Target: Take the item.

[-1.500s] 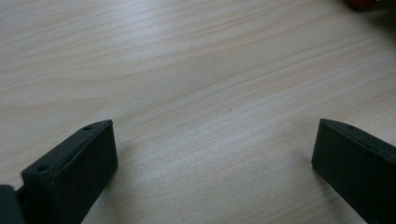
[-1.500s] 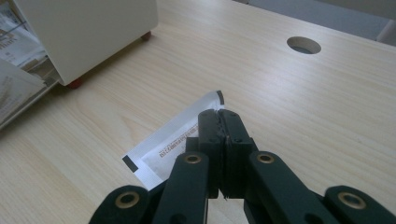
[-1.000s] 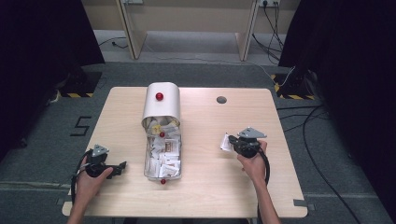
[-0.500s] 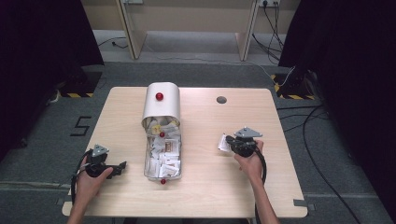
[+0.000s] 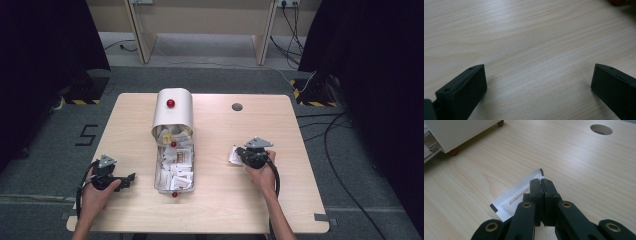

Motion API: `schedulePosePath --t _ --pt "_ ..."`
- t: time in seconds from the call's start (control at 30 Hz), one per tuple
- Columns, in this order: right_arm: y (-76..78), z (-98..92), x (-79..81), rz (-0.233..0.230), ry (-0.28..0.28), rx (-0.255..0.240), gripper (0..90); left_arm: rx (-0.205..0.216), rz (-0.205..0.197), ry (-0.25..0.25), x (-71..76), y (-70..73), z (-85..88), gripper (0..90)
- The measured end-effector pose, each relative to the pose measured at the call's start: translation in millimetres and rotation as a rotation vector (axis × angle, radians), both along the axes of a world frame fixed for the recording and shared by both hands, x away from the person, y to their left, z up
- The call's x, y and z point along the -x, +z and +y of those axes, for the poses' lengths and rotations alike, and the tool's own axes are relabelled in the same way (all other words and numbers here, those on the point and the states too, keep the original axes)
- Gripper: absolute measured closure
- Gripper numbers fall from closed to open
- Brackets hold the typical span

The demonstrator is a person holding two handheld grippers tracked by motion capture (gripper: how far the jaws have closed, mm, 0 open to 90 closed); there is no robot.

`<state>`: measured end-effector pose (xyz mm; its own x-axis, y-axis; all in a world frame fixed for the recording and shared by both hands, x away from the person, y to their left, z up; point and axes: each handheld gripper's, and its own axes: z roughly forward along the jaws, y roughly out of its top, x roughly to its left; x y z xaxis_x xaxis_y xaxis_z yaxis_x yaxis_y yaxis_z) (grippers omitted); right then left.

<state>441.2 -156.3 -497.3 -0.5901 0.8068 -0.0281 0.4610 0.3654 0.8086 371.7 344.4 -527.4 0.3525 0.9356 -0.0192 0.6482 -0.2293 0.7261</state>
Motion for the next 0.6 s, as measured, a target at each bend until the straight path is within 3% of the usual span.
schedulePosePath --t 0.37,0.43,0.6 --pt "-5.5 1.6 -2.1 0.012 -0.001 0.012 86.0 0.001 0.001 0.000 0.0 0.0 0.1 0.0" --pt "-7.2 1.8 -2.6 0.027 -0.003 0.002 79.2 0.000 0.000 0.000 0.0 0.0 0.1 0.0" --pt "-1.5 1.4 1.4 0.015 0.011 -0.009 61.3 0.001 0.000 0.000 0.2 0.0 0.1 0.0"
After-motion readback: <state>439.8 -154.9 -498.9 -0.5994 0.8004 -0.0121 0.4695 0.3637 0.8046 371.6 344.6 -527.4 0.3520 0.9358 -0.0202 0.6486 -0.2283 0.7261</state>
